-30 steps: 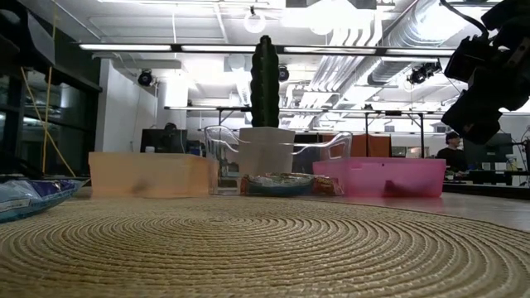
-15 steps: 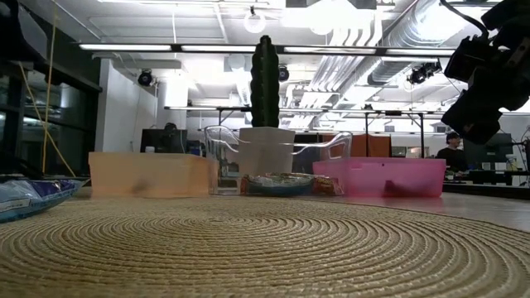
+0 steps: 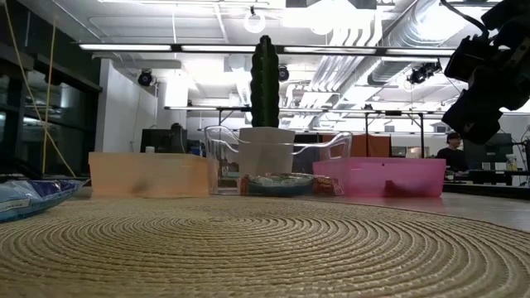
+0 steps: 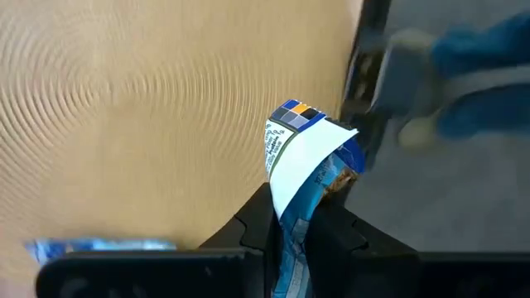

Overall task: Pick and place Granola Bars by type
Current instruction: Put the blue granola bar into the orange bin

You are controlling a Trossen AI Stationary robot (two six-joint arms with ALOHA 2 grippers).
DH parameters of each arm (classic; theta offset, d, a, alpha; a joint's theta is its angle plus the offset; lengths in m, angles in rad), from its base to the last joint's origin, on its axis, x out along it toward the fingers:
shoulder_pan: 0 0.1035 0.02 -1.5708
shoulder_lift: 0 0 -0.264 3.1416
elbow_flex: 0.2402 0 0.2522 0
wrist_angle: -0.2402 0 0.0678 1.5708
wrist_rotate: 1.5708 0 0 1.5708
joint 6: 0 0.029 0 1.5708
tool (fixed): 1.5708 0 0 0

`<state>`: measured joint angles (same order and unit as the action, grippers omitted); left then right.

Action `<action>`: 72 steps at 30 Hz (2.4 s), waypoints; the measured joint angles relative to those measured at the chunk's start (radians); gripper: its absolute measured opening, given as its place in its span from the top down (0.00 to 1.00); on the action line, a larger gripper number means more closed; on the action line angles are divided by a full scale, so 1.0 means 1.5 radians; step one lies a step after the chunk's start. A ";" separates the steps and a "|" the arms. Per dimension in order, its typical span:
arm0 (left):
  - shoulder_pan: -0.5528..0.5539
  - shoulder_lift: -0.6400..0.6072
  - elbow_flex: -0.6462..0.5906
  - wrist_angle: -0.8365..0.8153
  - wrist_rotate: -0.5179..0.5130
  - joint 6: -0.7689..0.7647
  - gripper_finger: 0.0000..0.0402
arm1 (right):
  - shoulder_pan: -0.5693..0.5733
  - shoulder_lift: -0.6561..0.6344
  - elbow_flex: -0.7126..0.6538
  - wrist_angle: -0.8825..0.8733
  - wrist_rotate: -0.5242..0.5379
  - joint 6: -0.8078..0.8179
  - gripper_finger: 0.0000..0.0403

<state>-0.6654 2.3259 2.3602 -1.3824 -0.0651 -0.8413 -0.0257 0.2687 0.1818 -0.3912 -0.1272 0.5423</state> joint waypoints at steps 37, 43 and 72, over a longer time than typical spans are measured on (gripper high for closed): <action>0.330 -0.295 -0.023 -0.030 -0.617 -0.157 0.89 | 0.000 0.008 -0.001 0.005 -0.002 0.000 1.00; 0.418 -0.331 -0.038 -0.127 -0.592 -0.201 0.89 | 0.000 0.008 -0.001 0.006 -0.002 0.000 1.00; 0.753 -0.351 -0.530 -0.020 -0.250 -0.280 0.89 | 0.000 0.008 0.000 0.008 0.003 0.000 1.00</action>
<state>0.4641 1.8000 1.5652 -1.4116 -0.4397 -1.2613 -0.0257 0.2813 0.1822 -0.3798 -0.1230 0.5426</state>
